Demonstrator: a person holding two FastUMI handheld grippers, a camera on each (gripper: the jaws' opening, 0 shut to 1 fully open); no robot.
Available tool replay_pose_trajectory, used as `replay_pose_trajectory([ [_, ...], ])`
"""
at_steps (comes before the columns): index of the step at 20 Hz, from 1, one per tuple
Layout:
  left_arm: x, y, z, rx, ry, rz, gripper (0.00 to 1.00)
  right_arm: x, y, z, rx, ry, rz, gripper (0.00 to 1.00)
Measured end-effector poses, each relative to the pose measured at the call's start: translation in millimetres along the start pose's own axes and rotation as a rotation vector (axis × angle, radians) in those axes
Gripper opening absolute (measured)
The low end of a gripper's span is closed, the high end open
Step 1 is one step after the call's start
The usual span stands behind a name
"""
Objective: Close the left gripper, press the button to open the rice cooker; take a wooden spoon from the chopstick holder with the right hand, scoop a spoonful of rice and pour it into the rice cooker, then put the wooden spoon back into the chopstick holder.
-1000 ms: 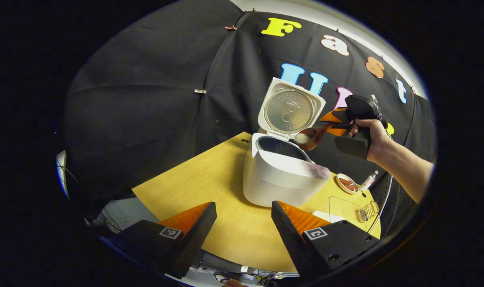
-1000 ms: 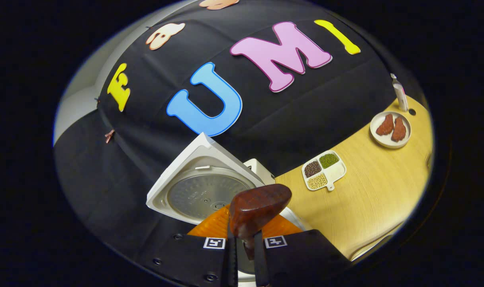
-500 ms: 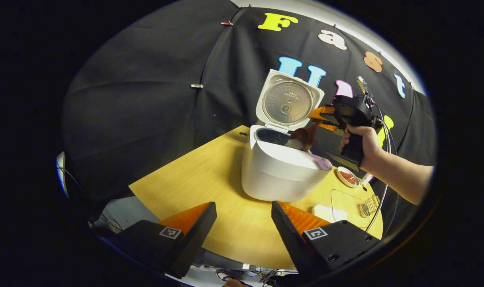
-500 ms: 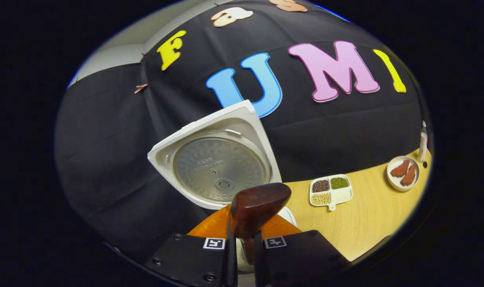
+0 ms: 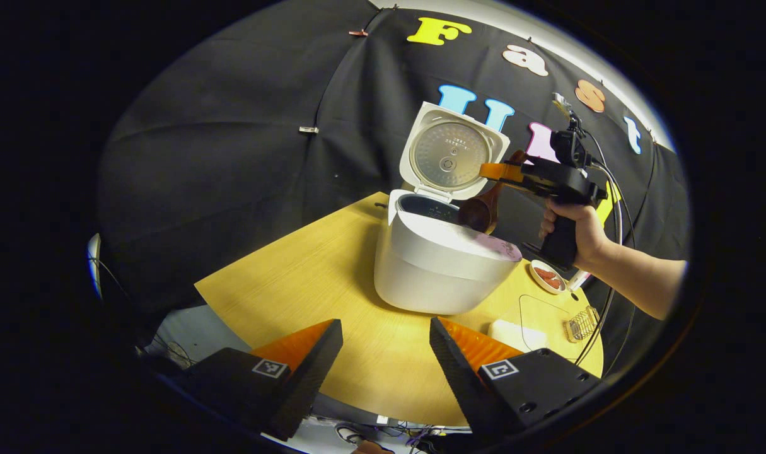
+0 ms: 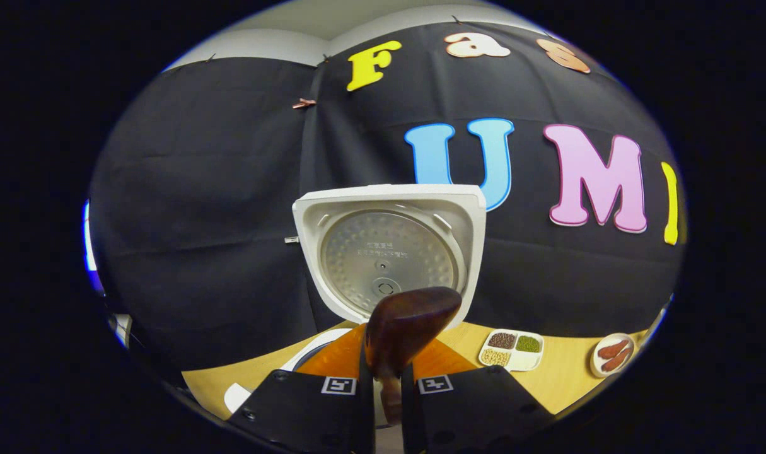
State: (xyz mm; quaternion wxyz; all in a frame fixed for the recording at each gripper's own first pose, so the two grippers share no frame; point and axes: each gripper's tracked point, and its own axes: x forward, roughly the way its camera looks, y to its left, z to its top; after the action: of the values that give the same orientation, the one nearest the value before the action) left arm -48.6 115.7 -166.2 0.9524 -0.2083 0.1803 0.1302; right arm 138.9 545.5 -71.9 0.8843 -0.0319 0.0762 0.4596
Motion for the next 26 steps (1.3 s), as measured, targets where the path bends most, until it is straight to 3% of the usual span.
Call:
replay_pose_trajectory([
  [1,-0.5,-0.2,-1.3,0.001,0.001,0.001,0.96,-2.0,4.4,-1.4,-0.024,-0.004,0.016,0.20],
  [7,-0.6,-5.6,-6.0,-0.009,0.005,-0.003,0.96,-13.6,27.0,-7.2,-0.147,-0.012,0.093,0.20],
  [8,-0.3,-6.0,-7.0,-0.010,0.005,-0.003,0.96,-14.8,29.3,-10.7,-0.162,-0.009,0.101,0.16],
  [9,-0.5,-6.8,-7.5,-0.010,0.005,-0.002,0.96,-15.9,30.7,-13.3,-0.174,-0.003,0.108,0.20],
  [12,-1.4,-8.6,-11.0,-0.005,0.007,-0.005,0.96,-14.7,28.8,-15.0,-0.167,0.007,0.100,0.20],
  [15,-2.1,-11.7,-9.4,0.002,0.001,-0.011,0.96,-11.0,16.0,-14.7,0.000,0.046,0.039,0.17],
  [18,0.1,-20.4,-8.4,0.003,0.001,-0.023,0.96,-9.9,-4.7,6.4,0.148,0.025,-0.017,0.21],
  [26,9.8,-67.3,10.4,0.055,-0.025,-0.084,0.96,-53.6,-88.3,50.1,0.320,-0.034,-0.126,0.21],
])
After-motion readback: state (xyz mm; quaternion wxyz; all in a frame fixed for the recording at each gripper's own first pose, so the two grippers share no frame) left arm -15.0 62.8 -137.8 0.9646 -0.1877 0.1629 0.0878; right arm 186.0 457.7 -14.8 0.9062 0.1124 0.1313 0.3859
